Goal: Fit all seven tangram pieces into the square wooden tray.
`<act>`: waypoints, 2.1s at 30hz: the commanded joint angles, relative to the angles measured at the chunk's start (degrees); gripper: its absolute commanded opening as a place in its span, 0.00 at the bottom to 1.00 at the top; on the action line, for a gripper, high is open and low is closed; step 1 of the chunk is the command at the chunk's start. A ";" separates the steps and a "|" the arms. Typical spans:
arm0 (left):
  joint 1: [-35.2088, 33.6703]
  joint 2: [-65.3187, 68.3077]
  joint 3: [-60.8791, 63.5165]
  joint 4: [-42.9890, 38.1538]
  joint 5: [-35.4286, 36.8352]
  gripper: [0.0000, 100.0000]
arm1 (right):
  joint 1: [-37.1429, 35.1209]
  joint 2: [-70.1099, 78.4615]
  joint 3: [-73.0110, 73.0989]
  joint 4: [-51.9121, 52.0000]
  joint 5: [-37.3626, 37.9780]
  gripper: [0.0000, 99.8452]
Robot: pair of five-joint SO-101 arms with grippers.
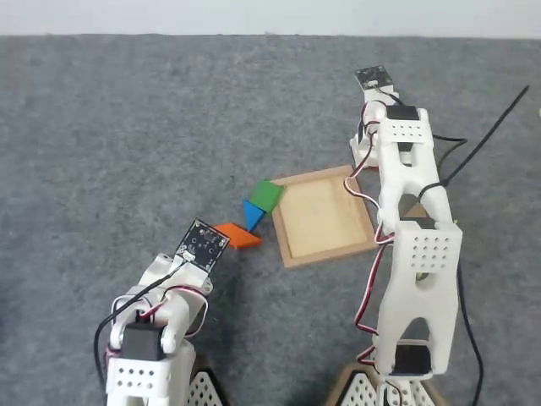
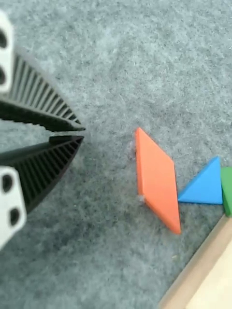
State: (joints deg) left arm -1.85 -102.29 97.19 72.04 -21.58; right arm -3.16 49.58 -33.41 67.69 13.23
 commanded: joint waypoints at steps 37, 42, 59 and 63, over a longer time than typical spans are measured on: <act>-0.35 -0.70 -0.66 0.18 -0.62 0.01 | -1.71 -12.00 -0.70 28.79 6.95 0.38; -0.35 -0.70 -0.66 0.18 -0.62 0.01 | -1.27 -6.81 -0.79 24.13 5.63 0.38; -0.35 -0.70 -0.66 0.18 -0.62 0.01 | -0.66 -4.79 -0.44 27.12 5.54 0.33; -0.35 -0.70 -0.66 0.18 -0.62 0.01 | -0.66 -1.45 -0.62 26.59 5.54 0.33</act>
State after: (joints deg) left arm -1.76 -102.29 97.19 72.04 -21.58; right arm -4.48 47.03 -33.76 93.89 19.12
